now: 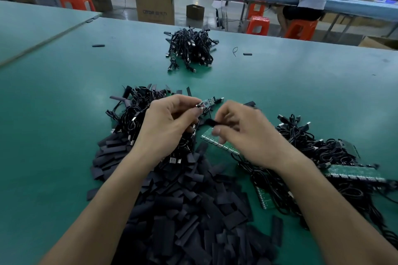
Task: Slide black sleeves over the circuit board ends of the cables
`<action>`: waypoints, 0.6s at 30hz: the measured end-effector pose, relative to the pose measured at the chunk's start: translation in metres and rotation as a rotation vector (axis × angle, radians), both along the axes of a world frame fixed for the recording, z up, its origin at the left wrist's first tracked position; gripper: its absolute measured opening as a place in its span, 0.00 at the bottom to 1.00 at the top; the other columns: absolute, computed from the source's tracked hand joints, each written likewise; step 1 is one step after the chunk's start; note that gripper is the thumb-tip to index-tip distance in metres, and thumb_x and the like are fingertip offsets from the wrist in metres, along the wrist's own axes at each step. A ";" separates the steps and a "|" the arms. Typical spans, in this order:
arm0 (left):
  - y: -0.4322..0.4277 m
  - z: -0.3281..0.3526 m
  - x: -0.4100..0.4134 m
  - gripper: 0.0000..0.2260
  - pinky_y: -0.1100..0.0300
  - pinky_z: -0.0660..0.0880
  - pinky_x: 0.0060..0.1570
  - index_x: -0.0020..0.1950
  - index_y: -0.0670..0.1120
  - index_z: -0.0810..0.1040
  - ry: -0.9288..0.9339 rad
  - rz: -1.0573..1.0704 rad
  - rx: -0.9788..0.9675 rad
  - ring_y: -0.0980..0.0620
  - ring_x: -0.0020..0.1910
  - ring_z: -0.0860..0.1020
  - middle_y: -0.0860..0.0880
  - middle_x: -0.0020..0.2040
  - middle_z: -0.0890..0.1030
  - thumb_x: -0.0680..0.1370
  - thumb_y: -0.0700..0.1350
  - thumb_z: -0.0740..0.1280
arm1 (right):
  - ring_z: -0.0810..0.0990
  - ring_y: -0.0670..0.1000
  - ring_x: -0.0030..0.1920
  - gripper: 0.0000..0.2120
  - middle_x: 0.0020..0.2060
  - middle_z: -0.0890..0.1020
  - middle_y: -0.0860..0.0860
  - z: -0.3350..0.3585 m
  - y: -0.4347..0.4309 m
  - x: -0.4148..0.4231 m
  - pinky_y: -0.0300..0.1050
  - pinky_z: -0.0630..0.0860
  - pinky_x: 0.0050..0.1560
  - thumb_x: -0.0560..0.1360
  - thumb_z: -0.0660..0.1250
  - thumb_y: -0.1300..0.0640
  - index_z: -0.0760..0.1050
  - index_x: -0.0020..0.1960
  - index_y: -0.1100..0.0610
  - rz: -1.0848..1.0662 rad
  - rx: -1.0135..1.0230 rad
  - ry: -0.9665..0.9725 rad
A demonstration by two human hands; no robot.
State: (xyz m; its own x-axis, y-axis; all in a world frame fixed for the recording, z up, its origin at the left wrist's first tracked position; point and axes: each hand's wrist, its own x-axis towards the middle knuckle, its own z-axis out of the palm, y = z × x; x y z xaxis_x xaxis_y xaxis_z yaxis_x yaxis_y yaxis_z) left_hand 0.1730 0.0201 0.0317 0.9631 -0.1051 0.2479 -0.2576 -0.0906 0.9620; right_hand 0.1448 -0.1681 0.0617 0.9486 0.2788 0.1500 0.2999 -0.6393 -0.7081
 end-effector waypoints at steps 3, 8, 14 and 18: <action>0.000 -0.001 -0.001 0.08 0.63 0.80 0.38 0.52 0.47 0.85 0.015 0.007 0.010 0.54 0.36 0.83 0.49 0.39 0.86 0.77 0.36 0.72 | 0.85 0.46 0.37 0.12 0.37 0.85 0.48 0.002 -0.006 0.004 0.42 0.82 0.44 0.77 0.70 0.60 0.77 0.51 0.42 -0.132 0.207 -0.088; -0.002 -0.001 -0.003 0.07 0.63 0.81 0.39 0.52 0.45 0.84 0.035 0.004 0.011 0.52 0.38 0.85 0.47 0.39 0.87 0.76 0.36 0.73 | 0.84 0.45 0.38 0.14 0.36 0.85 0.44 -0.003 -0.009 0.008 0.40 0.81 0.44 0.78 0.69 0.60 0.80 0.50 0.40 -0.252 0.354 -0.175; -0.003 0.002 -0.005 0.06 0.61 0.81 0.36 0.52 0.43 0.85 0.052 0.016 0.020 0.52 0.36 0.85 0.48 0.38 0.86 0.77 0.36 0.73 | 0.84 0.43 0.45 0.12 0.44 0.86 0.41 -0.008 -0.011 0.008 0.40 0.80 0.50 0.74 0.75 0.57 0.81 0.51 0.42 -0.209 0.335 -0.148; -0.003 0.003 -0.007 0.06 0.61 0.80 0.32 0.52 0.43 0.86 0.060 0.002 0.026 0.53 0.34 0.84 0.48 0.37 0.86 0.77 0.36 0.72 | 0.84 0.42 0.42 0.11 0.41 0.86 0.41 -0.010 -0.011 0.009 0.36 0.79 0.48 0.73 0.76 0.57 0.82 0.51 0.43 -0.189 0.333 -0.177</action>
